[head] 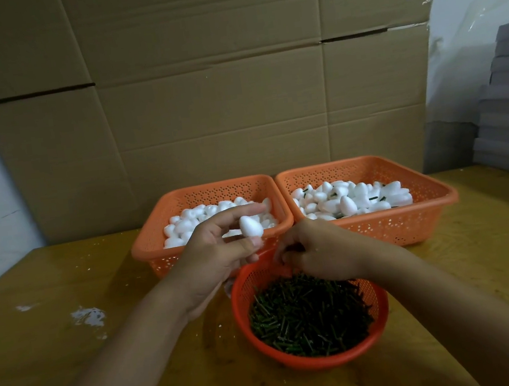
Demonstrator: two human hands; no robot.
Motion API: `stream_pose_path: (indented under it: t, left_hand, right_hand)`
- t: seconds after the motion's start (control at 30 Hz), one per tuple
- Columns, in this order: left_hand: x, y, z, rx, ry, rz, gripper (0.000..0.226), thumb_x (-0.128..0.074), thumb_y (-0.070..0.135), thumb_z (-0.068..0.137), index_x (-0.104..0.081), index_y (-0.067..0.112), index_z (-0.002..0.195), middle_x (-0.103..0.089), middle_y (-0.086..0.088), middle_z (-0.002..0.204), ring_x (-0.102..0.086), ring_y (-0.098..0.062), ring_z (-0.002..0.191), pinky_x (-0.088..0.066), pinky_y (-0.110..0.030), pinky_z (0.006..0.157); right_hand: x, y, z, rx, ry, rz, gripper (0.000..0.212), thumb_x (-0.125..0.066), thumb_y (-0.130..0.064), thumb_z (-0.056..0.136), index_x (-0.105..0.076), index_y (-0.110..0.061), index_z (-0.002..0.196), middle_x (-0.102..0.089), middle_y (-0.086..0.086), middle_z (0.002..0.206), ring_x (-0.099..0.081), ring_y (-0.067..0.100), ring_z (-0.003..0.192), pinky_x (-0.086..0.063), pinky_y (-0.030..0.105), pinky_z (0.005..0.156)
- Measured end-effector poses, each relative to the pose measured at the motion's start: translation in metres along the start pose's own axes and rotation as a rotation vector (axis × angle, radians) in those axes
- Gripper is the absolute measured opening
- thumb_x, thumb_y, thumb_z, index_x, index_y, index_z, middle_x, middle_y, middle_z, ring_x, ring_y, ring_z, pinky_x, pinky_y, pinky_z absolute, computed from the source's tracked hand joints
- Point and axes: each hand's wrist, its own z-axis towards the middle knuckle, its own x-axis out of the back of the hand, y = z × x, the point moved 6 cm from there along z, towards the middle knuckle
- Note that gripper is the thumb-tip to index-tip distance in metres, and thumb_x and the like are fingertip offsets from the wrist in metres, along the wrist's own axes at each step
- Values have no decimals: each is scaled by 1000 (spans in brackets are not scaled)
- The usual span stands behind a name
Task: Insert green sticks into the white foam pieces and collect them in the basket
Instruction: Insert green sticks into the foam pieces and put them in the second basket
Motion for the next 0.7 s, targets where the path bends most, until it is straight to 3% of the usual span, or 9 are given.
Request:
stream_pose_path:
  t: [0.1,0.17,0.23,0.33,0.5,0.7]
  left_hand:
    - [0,0,3,24,10,-123,34,-74,15,77,-76,26,109,-69,4,87,-64,-14,82,-55,-30,76]
    - [1,-1,5,62,13,-288,37,-77,17,75,-73,17,111,-69,1,86,-67,-13,78,-57,-26,69]
    - [3,-1,6,103,20,-413,39,-77,19,76,-69,14,113,-69,-2,89,-69,-15,77,-58,-27,66]
    - [6,-1,6,129,27,-496,32,-68,18,83,-66,14,115,-70,-5,92,-69,-16,77,-58,-29,64]
    - [4,1,6,132,-4,-482,40,-73,17,78,-64,13,116,-70,-6,101,-70,-16,81,-57,-28,65]
    - [0,-1,3,99,2,-395,29,-75,7,80,-65,15,107,-71,-4,90,-70,-14,82,-58,-26,69]
  right_hand:
    - [3,-2,0,15,22,17,24,-59,-4,91,-77,-19,93,-68,-15,78,-58,-7,66,-41,8,64]
    - [7,1,0,-4,70,99,18,-63,-3,90,-76,-14,95,-73,-1,82,-63,3,68,-52,18,69]
    - [10,4,-1,-48,104,324,11,-66,0,90,-72,-8,95,-72,9,78,-65,12,66,-57,26,67]
    - [15,5,-3,-97,161,731,9,-69,4,88,-69,-5,88,-68,8,70,-65,11,61,-57,20,61]
    - [26,5,-3,-96,226,1246,13,-59,-2,94,-69,3,100,-74,11,79,-70,11,65,-56,17,59]
    - [35,6,-5,-64,299,1334,12,-57,-5,95,-68,0,98,-74,12,81,-70,13,66,-56,18,57]
